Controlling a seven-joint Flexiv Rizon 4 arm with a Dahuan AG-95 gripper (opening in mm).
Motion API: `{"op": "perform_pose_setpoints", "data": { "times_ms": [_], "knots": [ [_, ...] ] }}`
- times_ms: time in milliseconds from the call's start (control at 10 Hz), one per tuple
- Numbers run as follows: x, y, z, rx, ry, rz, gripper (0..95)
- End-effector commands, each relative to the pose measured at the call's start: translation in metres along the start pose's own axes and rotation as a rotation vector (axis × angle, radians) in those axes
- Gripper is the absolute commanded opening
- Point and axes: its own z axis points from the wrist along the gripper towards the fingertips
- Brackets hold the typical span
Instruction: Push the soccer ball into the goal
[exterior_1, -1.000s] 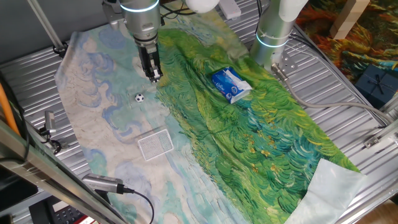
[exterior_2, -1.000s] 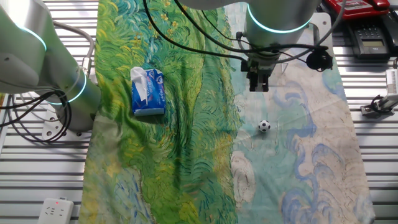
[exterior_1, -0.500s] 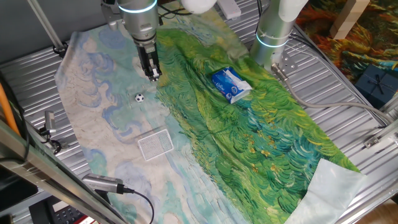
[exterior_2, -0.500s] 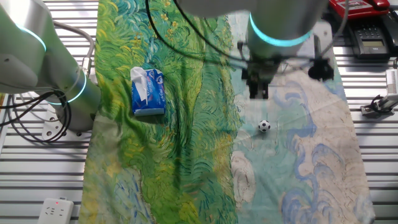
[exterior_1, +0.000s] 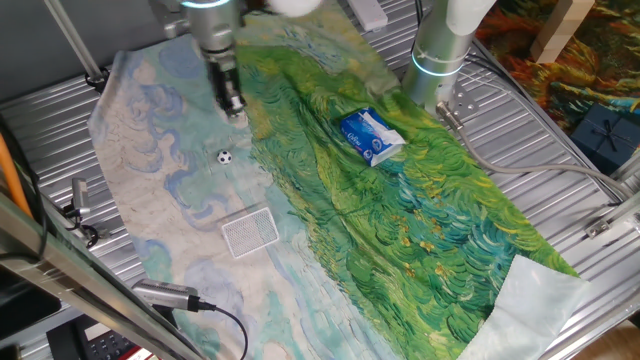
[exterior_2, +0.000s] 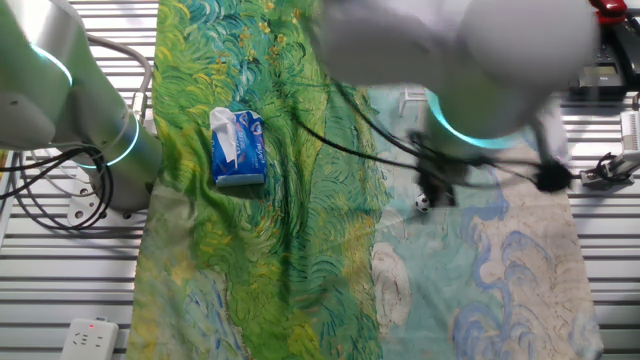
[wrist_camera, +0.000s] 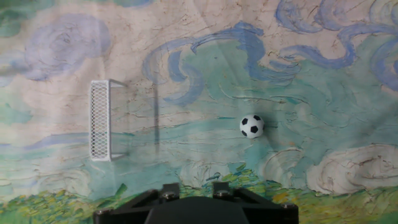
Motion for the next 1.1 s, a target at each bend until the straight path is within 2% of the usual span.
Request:
{"op": "perform_pose_setpoints", "data": {
  "times_ms": [100,300,400,700,1100],
  "knots": [
    [-0.012,-0.004,0.012,0.003,-0.003,0.011,0.0],
    [-0.014,-0.007,0.022,0.002,-0.010,0.005,0.0],
    [-0.013,-0.008,0.022,0.002,-0.006,0.005,0.0],
    [-0.011,-0.017,0.016,0.012,0.009,-0.014,0.0],
    [-0.011,-0.018,0.015,0.017,0.012,-0.011,0.0]
  ]
}}
